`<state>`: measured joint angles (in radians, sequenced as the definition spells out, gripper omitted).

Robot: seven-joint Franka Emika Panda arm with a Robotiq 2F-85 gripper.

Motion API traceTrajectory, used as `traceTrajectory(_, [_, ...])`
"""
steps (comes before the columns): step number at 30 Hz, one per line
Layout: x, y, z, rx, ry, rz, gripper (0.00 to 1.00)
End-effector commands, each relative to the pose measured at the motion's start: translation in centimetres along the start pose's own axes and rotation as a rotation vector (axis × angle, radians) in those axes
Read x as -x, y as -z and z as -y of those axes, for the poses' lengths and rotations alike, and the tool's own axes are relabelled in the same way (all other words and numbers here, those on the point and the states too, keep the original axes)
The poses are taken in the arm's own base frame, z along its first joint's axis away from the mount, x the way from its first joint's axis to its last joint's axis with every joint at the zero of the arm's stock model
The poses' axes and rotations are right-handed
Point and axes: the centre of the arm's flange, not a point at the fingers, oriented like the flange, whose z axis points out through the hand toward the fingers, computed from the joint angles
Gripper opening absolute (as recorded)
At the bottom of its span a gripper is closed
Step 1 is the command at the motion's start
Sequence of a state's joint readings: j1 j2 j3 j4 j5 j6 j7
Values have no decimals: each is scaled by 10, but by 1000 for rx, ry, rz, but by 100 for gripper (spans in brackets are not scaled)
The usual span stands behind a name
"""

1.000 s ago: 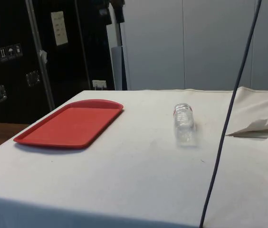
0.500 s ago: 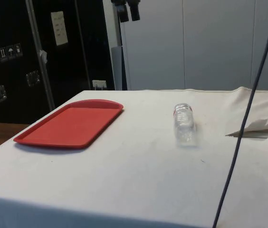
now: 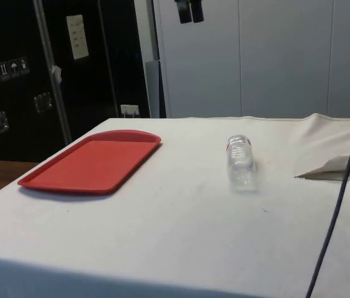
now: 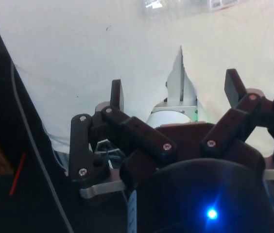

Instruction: Place the bottle upright on the tray.

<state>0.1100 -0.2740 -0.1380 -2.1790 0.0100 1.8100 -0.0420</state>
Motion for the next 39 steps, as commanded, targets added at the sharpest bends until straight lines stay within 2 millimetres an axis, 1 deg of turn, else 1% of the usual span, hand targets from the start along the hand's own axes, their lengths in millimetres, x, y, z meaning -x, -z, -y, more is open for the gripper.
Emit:
traceTrajectory(1, [5, 1, -2, 3, 4, -8, 100])
traceTrajectory(2, [10, 1, -4, 3, 6, -9, 100])
traceTrajectory(6, [20, 1, -8, 5, 10, -9, 100])
traceTrajectory(7, [18, 0, -7, 2, 9, -4, 100])
traceTrajectory(8, [25, 0, -10, 6, 12, -10, 100])
traceTrajectory(13, [37, 0, -15, 7, 18, -13, 100])
traceTrajectory(14, [42, 0, -17, 10, 21, -15, 100])
traceTrajectory(16, [40, -1, -16, 6, 20, -10, 100])
traceTrajectory(17, [47, 0, -19, 10, 24, -16, 100])
traceTrajectory(22, [60, -1, -23, 16, 32, -21, 100])
traceTrajectory(23, [62, -1, -24, 16, 32, -21, 100])
traceTrajectory(24, [60, -1, -22, 12, 31, -20, 100])
traceTrajectory(25, [65, -1, -25, 17, 34, -23, 100])
traceTrajectory(30, [73, -2, -27, 23, 41, -26, 100])
traceTrajectory(31, [71, -2, -27, 19, 38, -25, 100])
traceTrajectory(32, [76, -2, -27, 24, 43, -28, 100])
traceTrajectory(39, [76, -2, -27, 19, 42, -28, 100])
